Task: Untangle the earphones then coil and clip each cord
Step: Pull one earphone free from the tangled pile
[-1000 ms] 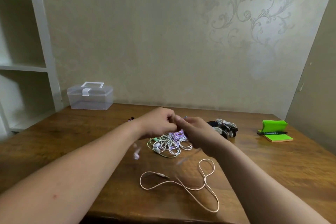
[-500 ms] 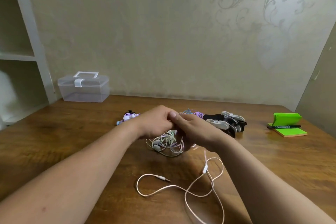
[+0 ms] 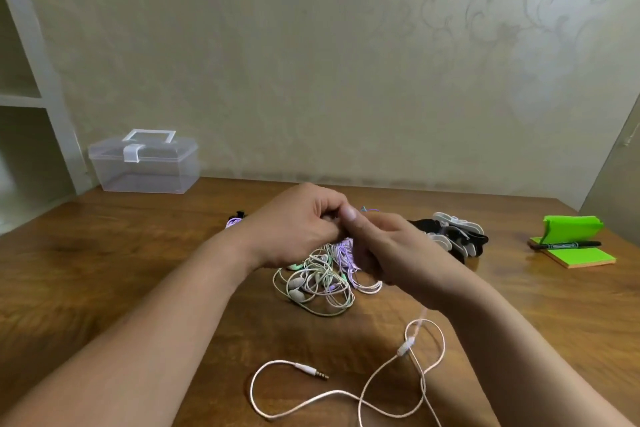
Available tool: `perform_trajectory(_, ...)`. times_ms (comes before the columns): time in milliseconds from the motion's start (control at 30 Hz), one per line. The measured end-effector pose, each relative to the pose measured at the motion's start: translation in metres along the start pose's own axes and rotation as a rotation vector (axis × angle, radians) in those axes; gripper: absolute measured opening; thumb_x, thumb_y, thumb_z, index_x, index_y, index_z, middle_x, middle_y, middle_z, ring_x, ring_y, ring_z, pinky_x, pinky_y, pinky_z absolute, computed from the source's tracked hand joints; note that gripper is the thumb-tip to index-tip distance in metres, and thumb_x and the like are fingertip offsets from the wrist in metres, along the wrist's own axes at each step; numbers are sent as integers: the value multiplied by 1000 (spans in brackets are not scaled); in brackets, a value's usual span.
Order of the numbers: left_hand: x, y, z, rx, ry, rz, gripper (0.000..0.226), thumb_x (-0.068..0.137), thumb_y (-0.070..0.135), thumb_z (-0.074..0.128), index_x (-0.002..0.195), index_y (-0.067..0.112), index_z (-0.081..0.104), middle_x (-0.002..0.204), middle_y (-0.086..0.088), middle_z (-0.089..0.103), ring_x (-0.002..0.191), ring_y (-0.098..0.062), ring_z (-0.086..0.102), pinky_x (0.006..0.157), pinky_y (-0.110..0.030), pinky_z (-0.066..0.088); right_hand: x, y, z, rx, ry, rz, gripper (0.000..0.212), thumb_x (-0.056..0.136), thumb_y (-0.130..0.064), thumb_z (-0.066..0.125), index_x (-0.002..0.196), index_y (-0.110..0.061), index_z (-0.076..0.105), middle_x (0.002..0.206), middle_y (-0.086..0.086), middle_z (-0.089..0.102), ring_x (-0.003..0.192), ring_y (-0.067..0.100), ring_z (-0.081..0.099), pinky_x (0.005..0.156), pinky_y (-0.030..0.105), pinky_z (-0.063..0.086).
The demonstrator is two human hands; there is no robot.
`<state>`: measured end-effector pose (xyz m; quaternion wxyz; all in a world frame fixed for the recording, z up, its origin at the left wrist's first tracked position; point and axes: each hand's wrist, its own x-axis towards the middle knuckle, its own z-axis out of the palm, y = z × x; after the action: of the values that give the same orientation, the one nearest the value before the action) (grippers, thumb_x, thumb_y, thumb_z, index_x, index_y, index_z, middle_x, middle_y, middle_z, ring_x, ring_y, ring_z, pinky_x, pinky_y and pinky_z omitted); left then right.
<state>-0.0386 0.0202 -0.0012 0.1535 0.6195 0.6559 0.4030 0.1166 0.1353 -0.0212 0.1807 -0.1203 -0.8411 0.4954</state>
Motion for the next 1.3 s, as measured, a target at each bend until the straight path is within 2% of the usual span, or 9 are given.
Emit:
perform_trajectory(100,-4,-13,4,-176,-7,-74,16,102,16,65,89,9,71,64,10,59,57,-3,48,55,-17,37,1,11,-18,-153,8,-22,53,95,-61,60,97,-10,72,59,-8,46,58,7,39,57,26,32)
perform_trajectory(200,-11,-31,10,-457,-71,-156,22,104,21,57,96,3,65,61,1,45,55,-13,35,51,-22,31,-1,17,-30,-49,41,-59,35,99,-38,68,91,-4,69,56,-7,55,54,-1,45,56,13,36)
perform_trajectory(300,-17,-34,17,-604,-187,-174,19,102,19,56,103,7,71,69,-4,54,59,-14,44,56,-21,41,4,23,-33,55,172,-55,31,97,-28,70,86,1,66,52,-12,46,45,1,33,44,12,27)
perform_trajectory(400,-21,-35,23,-688,-244,-200,22,101,14,55,112,7,73,83,-10,65,66,-16,57,64,-25,52,6,28,-32,40,280,-51,26,98,-31,70,84,-8,69,47,-15,42,41,2,32,42,13,27)
perform_trajectory(600,-23,-29,32,-833,-195,-197,35,97,11,58,130,13,70,113,-20,73,73,-17,67,62,-24,55,7,33,-29,66,313,-61,28,99,-32,67,88,-7,69,45,-17,45,39,1,37,42,12,29)
perform_trajectory(800,-20,-29,36,-927,-218,-104,46,99,4,55,143,16,60,134,-21,66,79,-13,68,71,-22,57,10,40,-20,161,289,-54,29,101,-35,66,85,-11,70,58,-7,54,51,6,42,50,21,34)
perform_trajectory(1000,-23,-21,40,-792,-257,-143,49,101,18,56,144,41,57,121,-25,71,70,-21,70,59,-24,58,10,38,-20,328,310,-116,24,102,-26,63,86,-8,67,51,-13,49,44,3,38,46,17,32)
perform_trajectory(1167,-22,-19,45,-716,-157,-151,37,99,14,58,135,18,65,118,-16,75,72,-19,71,63,-23,57,11,41,-21,310,325,-100,24,96,-36,68,88,-13,72,54,-7,44,47,7,32,46,20,30)
perform_trajectory(1300,-21,-18,48,-710,-127,-167,35,97,18,59,132,15,67,113,-10,75,75,-20,66,64,-26,56,12,45,-19,290,337,-74,23,99,-33,68,81,-18,71,55,-4,42,46,8,32,45,19,30)
